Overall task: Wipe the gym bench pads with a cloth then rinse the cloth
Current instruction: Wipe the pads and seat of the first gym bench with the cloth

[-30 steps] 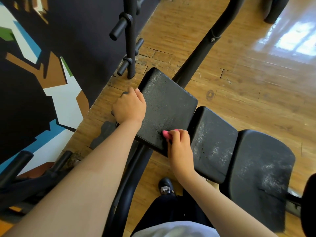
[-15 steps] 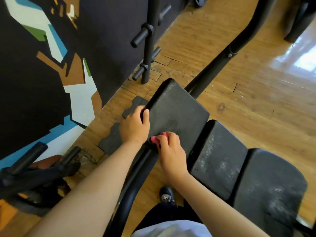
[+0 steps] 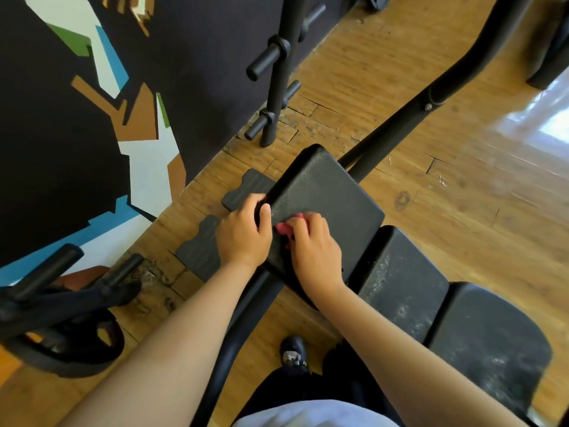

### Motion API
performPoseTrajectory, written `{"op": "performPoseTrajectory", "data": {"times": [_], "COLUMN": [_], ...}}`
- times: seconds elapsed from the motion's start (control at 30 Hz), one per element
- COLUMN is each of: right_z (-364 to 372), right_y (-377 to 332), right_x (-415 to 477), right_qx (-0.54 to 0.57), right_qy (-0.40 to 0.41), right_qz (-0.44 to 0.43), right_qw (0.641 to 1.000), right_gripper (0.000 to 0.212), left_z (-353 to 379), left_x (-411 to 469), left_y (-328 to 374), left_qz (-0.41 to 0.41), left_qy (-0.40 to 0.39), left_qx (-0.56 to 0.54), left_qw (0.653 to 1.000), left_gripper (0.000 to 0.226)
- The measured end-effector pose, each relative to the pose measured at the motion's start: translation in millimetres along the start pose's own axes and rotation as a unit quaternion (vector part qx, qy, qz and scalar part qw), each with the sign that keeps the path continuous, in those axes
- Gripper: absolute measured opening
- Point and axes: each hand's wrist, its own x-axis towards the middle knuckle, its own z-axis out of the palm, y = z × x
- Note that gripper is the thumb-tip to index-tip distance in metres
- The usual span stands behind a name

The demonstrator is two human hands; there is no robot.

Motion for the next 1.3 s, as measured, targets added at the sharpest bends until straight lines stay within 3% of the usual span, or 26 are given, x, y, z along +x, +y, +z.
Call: {"op": "performPoseTrajectory", "data": {"times": [0.17, 0.27, 0.43, 0.6, 0.7, 0.83, 0.97, 1.07, 1.13, 1.2, 1.3], "right_z": [-12, -22, -47, -61, -57, -47, -37, -15, 4, 13, 13], "right_y": [8, 2, -6, -3, -2, 21, 42, 39, 38, 42, 44], "right_x": [53, 51, 37, 36, 38, 59, 114, 146, 147, 143, 144], "right_qx": [0.059, 0.153, 0.377, 0.448, 0.401, 0.218, 0.113, 0.068, 0.026, 0.002, 0.005], "right_qy": [-0.02, -0.065, -0.14, -0.2, -0.189, -0.067, -0.007, -0.039, -0.074, -0.057, -0.053], "right_qz": [0.026, 0.056, 0.09, 0.053, 0.045, 0.015, -0.022, -0.037, -0.033, -0.027, -0.024], "right_qw": [0.998, 0.984, 0.911, 0.87, 0.895, 0.974, 0.993, 0.996, 0.996, 0.998, 0.998], "right_gripper": [0.021, 0.032, 0.04, 0.052, 0.042, 0.022, 0.021, 0.028, 0.044, 0.051, 0.049], "left_z": [-2, -4, -8, -6, -8, -15, -15, -14, -12, -5, 7], "left_x": [-1, -3, -6, -40, -47, -31, -22, -21, -16, -8, 4], "left_y": [0, 1, 1, 8, 10, 6, 4, 15, 29, 40, 53], "left_qz": [0.001, 0.005, -0.044, -0.047, -0.056, -0.038, -0.042, 0.003, 0.013, -0.022, -0.024], "left_qy": [0.009, 0.013, -0.027, 0.001, 0.071, 0.104, 0.108, 0.126, 0.092, 0.009, -0.057], "left_qx": [-0.023, -0.034, -0.116, -0.271, -0.252, -0.175, -0.088, -0.027, 0.013, 0.101, 0.304], "left_qw": [1.0, 0.999, 0.992, 0.961, 0.964, 0.978, 0.989, 0.992, 0.996, 0.995, 0.951], "left_gripper": [0.044, 0.045, 0.039, 0.039, 0.024, 0.025, 0.028, 0.04, 0.045, 0.063, 0.069]}}
